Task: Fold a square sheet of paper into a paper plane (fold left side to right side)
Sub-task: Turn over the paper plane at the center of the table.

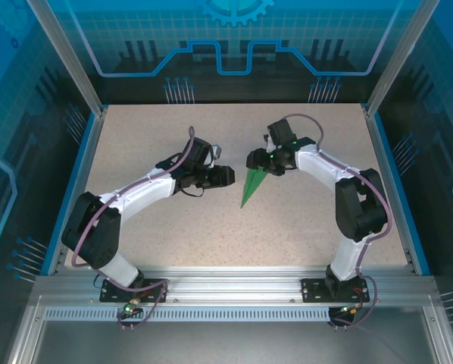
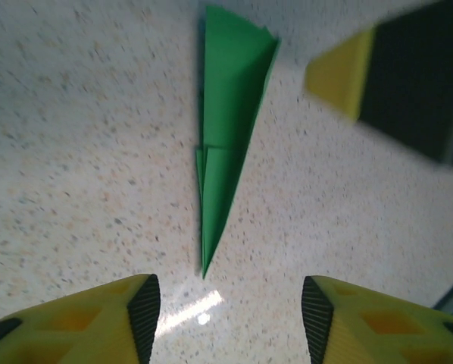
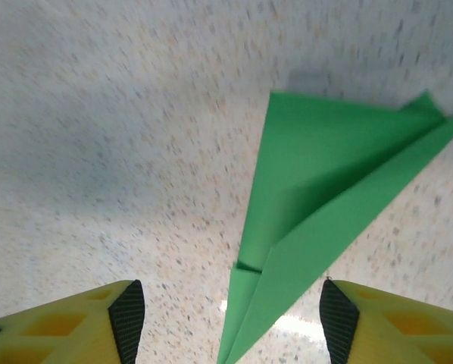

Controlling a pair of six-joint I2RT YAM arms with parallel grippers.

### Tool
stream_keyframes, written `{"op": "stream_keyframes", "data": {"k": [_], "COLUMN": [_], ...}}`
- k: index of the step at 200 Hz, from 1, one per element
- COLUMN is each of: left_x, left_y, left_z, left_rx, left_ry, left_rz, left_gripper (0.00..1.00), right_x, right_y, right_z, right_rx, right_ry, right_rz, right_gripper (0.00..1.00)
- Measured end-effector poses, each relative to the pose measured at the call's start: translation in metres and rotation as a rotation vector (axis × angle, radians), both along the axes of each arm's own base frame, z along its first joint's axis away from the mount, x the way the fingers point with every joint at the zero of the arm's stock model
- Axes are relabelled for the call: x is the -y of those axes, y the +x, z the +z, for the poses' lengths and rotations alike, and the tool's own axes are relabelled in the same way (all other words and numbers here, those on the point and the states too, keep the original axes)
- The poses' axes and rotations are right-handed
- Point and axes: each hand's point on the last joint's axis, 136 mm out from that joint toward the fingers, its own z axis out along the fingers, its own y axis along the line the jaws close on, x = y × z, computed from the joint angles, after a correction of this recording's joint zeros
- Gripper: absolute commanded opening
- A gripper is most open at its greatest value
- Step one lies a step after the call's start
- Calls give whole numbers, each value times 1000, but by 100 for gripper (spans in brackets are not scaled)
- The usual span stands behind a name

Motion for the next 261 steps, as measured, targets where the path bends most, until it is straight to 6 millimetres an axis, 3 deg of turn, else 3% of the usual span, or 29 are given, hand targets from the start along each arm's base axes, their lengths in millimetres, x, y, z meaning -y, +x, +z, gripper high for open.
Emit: {"op": "stream_keyframes", "data": {"k": [28,65,109,134,168,208,230,261], "left_x": [-8,-17,-23,-27,-37,-62,-75,-81], "left_y": [7,7,9,10,13,11,10,11], "left_z": [3,-3,-1,6,24,45,55,60], "left_rx": [34,38,53,76,129,206,239,256], "left_ry": [25,56,72,79,91,109,115,119], "left_rz": [40,69,93,111,151,233,273,294], "left_gripper": [60,61,62,65,70,79,80,81], "right_x": [-11,2,10,11,-2,-45,-54,-51], "right_y": [-15,-22,-25,-26,-24,-35,-45,-61], "right_z": [-29,-62,-65,-51,-7,35,27,-12], "right_rx": [-77,-157,-171,-146,-48,36,18,-69], "right_ry": [-61,-157,-194,-194,-129,77,139,156], "right_rz": [-8,-57,-78,-65,-10,121,160,176], "right_gripper": [59,43,14,2,0,0,3,4]}}
